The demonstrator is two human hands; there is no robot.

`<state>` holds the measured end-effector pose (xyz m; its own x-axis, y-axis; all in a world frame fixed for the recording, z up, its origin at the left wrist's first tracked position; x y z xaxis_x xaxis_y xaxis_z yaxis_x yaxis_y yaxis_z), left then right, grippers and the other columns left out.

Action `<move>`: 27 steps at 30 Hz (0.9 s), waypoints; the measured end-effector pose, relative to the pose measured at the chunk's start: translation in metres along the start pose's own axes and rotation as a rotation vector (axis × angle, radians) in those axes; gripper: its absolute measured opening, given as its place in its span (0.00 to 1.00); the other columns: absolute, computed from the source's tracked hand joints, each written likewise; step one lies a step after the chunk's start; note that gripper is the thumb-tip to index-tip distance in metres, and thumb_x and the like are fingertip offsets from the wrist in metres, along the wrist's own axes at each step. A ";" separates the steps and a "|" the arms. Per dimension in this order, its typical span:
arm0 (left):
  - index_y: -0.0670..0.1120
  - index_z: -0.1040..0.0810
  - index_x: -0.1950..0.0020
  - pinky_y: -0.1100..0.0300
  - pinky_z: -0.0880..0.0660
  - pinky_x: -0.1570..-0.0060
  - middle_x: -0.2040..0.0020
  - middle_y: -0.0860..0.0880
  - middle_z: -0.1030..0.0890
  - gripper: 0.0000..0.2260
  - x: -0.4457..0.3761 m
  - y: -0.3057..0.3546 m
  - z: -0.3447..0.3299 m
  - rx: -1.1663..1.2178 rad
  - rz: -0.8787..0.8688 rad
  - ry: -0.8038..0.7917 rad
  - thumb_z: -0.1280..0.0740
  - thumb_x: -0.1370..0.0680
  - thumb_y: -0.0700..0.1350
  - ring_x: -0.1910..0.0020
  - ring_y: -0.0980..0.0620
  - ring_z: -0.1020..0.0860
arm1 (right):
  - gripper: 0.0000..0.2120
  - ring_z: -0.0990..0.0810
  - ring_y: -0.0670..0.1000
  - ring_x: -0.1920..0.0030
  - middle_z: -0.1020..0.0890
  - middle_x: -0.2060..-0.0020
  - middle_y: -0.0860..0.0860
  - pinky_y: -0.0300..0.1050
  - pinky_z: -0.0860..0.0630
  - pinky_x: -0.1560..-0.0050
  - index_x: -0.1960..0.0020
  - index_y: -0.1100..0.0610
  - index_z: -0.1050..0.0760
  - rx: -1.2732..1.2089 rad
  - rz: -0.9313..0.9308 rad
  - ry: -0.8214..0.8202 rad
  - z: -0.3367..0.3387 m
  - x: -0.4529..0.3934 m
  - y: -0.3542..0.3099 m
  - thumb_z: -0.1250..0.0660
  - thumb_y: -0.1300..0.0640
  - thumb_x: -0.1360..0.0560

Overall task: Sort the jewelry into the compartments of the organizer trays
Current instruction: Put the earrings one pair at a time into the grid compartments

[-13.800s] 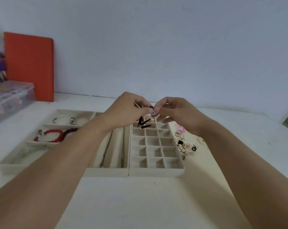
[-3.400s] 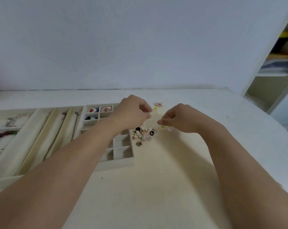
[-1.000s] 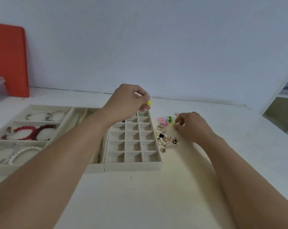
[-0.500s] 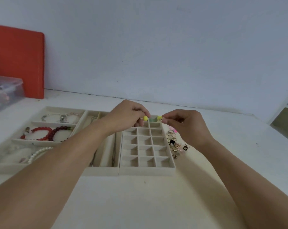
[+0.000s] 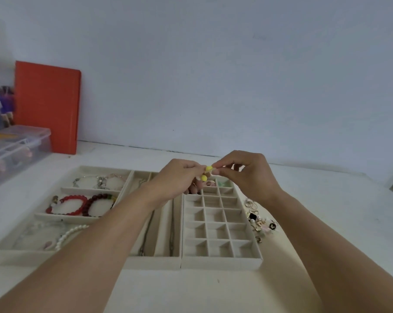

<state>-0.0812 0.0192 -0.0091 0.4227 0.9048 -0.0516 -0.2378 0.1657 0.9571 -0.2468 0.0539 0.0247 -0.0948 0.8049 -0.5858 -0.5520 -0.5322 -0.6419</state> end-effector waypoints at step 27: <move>0.45 0.16 0.57 0.70 0.31 0.71 0.69 0.51 0.22 0.06 -0.009 -0.005 0.008 -0.115 -0.019 0.169 0.28 0.23 0.47 0.73 0.57 0.26 | 0.07 0.22 0.53 0.65 0.14 0.64 0.42 0.44 0.26 0.63 0.50 0.49 0.14 -0.096 -0.462 -0.042 -0.013 0.000 0.025 0.22 0.53 0.28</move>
<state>-0.0766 0.0066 -0.0115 0.2771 0.9526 -0.1257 -0.3341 0.2182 0.9169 -0.2499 0.0370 0.0022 0.1082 0.9719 -0.2089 -0.4656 -0.1361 -0.8745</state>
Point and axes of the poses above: each hand's wrist, its own x-axis away from the middle knuckle, its own z-axis out of the back of the hand, y = z × x, the point moved 7 cm from there along -x, towards the middle knuckle
